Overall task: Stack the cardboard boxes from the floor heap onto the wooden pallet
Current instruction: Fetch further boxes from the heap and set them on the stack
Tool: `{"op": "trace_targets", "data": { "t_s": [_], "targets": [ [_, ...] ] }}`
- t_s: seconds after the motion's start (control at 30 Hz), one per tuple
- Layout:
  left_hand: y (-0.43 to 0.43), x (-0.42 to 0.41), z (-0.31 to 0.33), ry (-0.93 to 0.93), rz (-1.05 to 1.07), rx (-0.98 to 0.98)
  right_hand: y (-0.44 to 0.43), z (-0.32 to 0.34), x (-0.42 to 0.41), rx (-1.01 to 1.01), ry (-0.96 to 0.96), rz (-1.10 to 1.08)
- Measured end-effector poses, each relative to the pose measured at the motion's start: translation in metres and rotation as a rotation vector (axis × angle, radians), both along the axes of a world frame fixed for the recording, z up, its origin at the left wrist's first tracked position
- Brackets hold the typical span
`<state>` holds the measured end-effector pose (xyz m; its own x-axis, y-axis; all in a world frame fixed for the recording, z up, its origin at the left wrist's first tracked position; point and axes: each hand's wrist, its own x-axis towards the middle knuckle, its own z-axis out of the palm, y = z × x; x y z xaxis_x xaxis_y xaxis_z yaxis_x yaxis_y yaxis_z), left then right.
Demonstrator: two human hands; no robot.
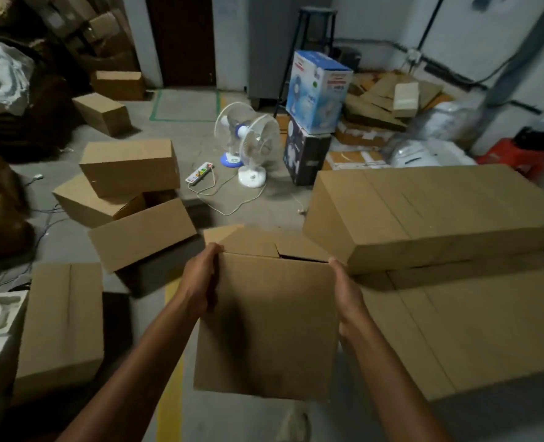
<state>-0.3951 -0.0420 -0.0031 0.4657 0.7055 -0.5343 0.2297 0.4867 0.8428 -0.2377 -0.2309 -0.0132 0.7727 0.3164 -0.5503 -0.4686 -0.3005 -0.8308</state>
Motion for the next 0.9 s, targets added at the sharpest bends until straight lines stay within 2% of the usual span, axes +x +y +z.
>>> {"op": "trace_targets", "data": {
  "t_s": [0.1, 0.2, 0.4, 0.53, 0.7, 0.9],
  "targets": [
    [-0.042, -0.002, -0.005, -0.001, -0.063, 0.015, -0.057, 0.010, -0.006, -0.106, 0.113, 0.091],
    [-0.086, -0.002, -0.007, -0.011, -0.128, 0.070, -0.112, 0.009, -0.008, -0.162, 0.260, 0.086],
    [-0.170, 0.011, -0.003, -0.230, -0.288, 0.160, -0.201, -0.001, -0.016, -0.054, 0.191, -0.095],
    [-0.238, 0.022, 0.004, -0.206, -0.336, 0.042, -0.281, 0.000, -0.016, -0.019, 0.172, -0.159],
    [-0.337, 0.035, 0.007, -0.104, -0.346, -0.342, -0.389, 0.004, -0.007, -0.074, 0.117, -0.152],
    [-0.429, 0.045, -0.017, -0.029, -0.416, -0.399, -0.476, 0.008, 0.009, -0.134, 0.087, -0.147]
  ]
}}
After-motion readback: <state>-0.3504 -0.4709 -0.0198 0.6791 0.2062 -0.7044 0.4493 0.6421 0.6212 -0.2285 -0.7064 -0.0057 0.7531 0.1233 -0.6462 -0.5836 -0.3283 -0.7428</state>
